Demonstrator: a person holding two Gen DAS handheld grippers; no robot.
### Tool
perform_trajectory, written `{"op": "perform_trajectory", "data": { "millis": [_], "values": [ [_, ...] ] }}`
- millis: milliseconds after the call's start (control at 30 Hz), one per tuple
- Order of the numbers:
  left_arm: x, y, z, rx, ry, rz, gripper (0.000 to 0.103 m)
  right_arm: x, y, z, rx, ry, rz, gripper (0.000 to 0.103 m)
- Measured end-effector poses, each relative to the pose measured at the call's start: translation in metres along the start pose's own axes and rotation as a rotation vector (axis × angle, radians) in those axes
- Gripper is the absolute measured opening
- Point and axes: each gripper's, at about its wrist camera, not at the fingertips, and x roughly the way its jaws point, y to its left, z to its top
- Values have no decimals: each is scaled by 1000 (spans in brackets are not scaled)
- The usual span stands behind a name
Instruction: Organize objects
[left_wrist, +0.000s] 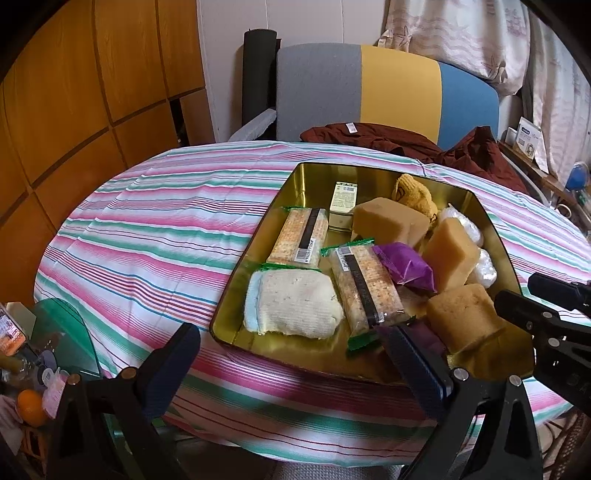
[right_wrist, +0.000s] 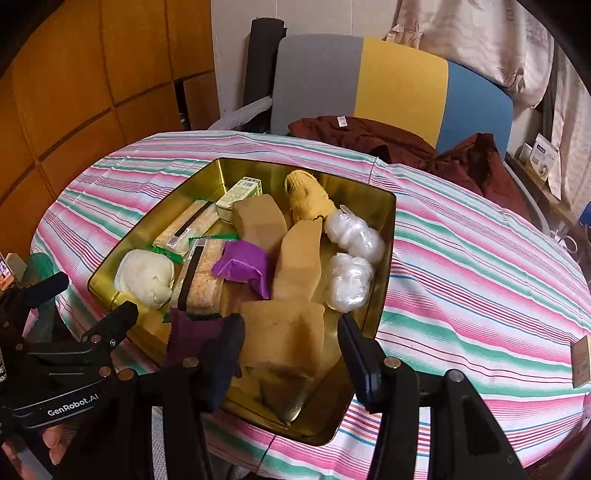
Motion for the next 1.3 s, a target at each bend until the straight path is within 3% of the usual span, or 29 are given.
{"op": "perform_trajectory", "data": {
  "millis": [300, 533, 1300],
  "values": [
    [-2, 14, 8, -76, 53, -34, 103, -8, 5, 3, 10, -20, -32, 55],
    [-11, 22, 12, -75, 22, 66, 103, -21, 10, 7, 54, -87, -79, 62],
    [-28, 29, 24, -86, -26, 44, 103, -28, 21, 12, 150, -85, -112, 62]
  ]
}}
